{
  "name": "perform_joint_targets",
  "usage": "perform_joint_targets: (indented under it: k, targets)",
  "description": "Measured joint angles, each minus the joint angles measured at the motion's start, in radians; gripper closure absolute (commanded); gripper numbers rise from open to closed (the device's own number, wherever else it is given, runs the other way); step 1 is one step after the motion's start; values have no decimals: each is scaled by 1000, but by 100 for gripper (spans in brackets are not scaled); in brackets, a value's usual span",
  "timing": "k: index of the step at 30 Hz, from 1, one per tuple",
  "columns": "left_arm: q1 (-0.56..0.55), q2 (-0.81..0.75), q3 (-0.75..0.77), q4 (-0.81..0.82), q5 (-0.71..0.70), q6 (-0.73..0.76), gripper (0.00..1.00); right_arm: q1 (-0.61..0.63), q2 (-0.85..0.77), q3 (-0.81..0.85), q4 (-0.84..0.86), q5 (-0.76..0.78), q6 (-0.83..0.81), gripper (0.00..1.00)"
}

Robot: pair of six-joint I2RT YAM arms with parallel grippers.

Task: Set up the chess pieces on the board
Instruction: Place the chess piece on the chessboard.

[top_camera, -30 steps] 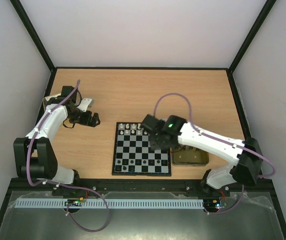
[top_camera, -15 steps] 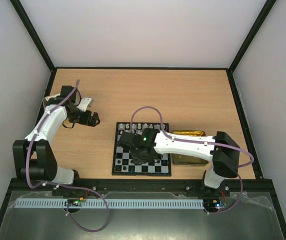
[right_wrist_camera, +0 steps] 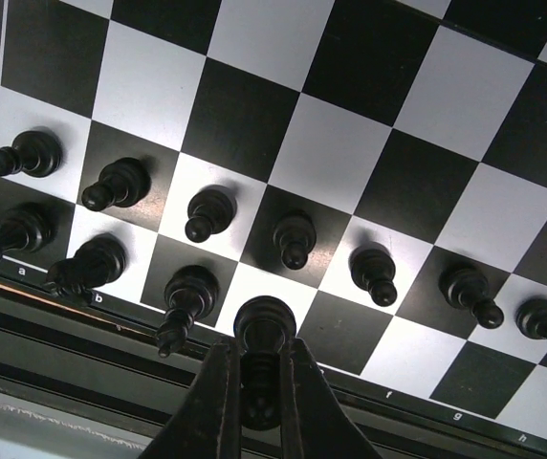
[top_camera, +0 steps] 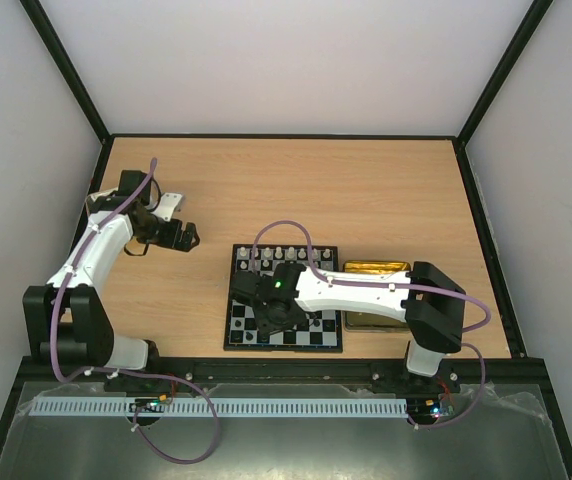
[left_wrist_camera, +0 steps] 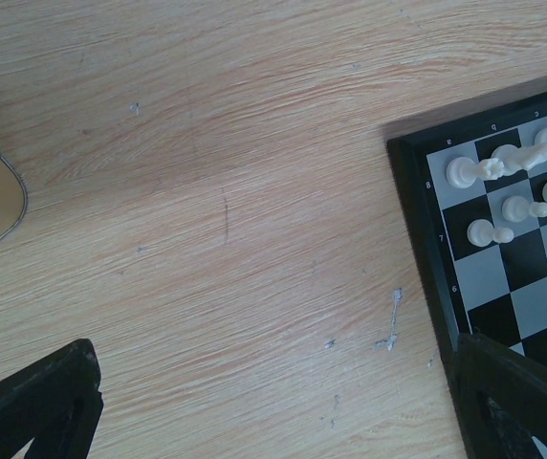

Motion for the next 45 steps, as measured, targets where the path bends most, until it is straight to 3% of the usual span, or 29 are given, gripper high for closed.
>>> perform_joint_targets:
  k: [13,45]
  targets:
    - [0,0,-1,2,-1,-3,1,1,0,-71,16,-18,7,98]
    - [0,0,-2,6,-8,-11,1,11,43,-44,56,-37,-25,97]
